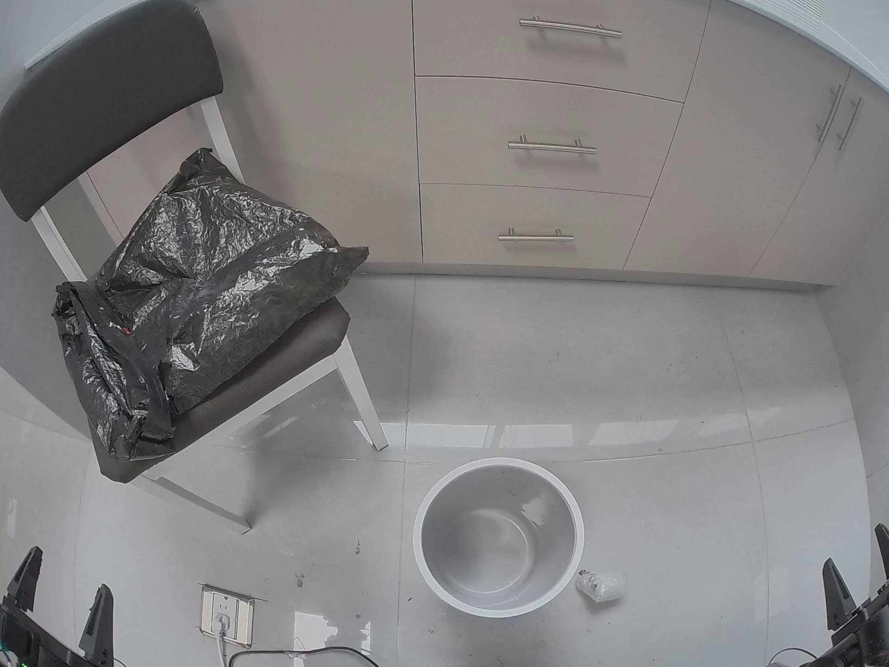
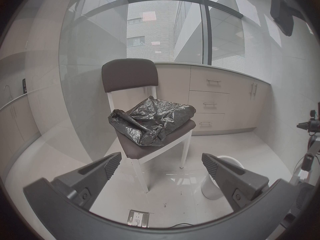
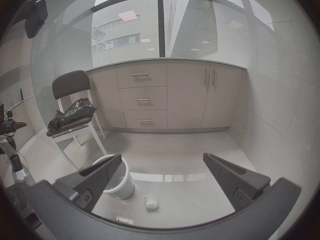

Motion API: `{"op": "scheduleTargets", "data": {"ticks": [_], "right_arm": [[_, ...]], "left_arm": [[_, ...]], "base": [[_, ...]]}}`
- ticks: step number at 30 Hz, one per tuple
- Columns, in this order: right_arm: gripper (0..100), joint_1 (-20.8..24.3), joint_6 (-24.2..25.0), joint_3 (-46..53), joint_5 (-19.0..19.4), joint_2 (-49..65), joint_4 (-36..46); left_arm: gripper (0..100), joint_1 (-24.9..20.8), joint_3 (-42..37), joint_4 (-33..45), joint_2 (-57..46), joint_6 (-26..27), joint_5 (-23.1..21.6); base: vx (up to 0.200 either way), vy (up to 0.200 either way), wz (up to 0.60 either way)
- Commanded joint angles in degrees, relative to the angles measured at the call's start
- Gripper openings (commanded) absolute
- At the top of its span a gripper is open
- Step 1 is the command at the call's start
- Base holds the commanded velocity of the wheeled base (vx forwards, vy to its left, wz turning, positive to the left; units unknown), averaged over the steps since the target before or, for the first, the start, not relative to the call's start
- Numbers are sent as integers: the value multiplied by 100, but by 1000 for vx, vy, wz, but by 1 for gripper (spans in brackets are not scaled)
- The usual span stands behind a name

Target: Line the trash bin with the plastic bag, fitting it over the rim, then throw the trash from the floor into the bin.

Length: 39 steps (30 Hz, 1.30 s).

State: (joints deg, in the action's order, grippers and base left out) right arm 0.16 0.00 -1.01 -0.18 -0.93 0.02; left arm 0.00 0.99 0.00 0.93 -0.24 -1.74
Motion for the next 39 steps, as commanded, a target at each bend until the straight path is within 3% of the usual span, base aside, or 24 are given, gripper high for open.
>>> {"op": "scheduleTargets", "data": {"ticks": [1, 4, 5, 8, 9, 11, 12, 13, 14, 15, 19, 25, 30, 34, 39], "right_arm": [[100, 11, 18, 101, 1, 93, -2], [100, 2, 18, 101, -8, 93, -20], [100, 2, 18, 101, -8, 93, -20], [100, 2, 53, -4, -17, 93, -152], [100, 11, 176, -198, 27, 84, -266], [100, 134, 949, -1498, -43, -426, -626], [100, 151, 1617, -2711, -78, -1059, -539], [100, 134, 1802, -3441, -8, -1428, -284], [100, 134, 1802, -3441, -8, -1428, -284], [100, 301, 1670, -4074, 141, -1920, 288], [100, 705, 1521, -3951, 484, -2764, 270], [100, 1373, 1688, -3116, 554, -4469, -2367], [100, 1320, 1775, -2597, 546, -5901, -3799], [100, 969, 1793, -2386, 546, -6420, -4142], [100, 942, 1784, -2298, 554, -6429, -4212]], "left_arm": [[100, 9, -90, 18, -93, -64, 16], [100, 18, -2, -26, -93, -107, 60], [100, 0, 288, -35, -31, -231, 34], [100, -70, 1975, 290, 742, -1329, 42], [100, -70, 2116, 378, 865, -1338, 25], [100, -88, 2371, 501, 1085, -1285, 16], [100, -88, 2336, 501, 1129, -1268, -37], [100, -88, 2283, 510, 1173, -1276, -81], [100, -88, 2283, 510, 1173, -1276, -81], [100, -88, 2151, 527, 1208, -1285, -133], [100, -97, 2011, 519, 1612, -1224, -116], [100, -35, 2758, 483, 3432, -2, -54], [100, 35, 3760, 475, 5198, 253, -98], [100, 281, 4120, 448, 6218, 306, -142], [100, 492, 4094, -26, 6974, 446, -89]], "base": [[0, 0, 0], [0, 0, 0], [0, 0, 0], [0, 0, 0], [0, 0, 0], [0, 0, 0], [0, 0, 0], [0, 0, 0], [0, 0, 0], [0, 0, 0], [0, 0, 0], [0, 0, 0], [0, 0, 0], [0, 0, 0], [0, 0, 0]]}}
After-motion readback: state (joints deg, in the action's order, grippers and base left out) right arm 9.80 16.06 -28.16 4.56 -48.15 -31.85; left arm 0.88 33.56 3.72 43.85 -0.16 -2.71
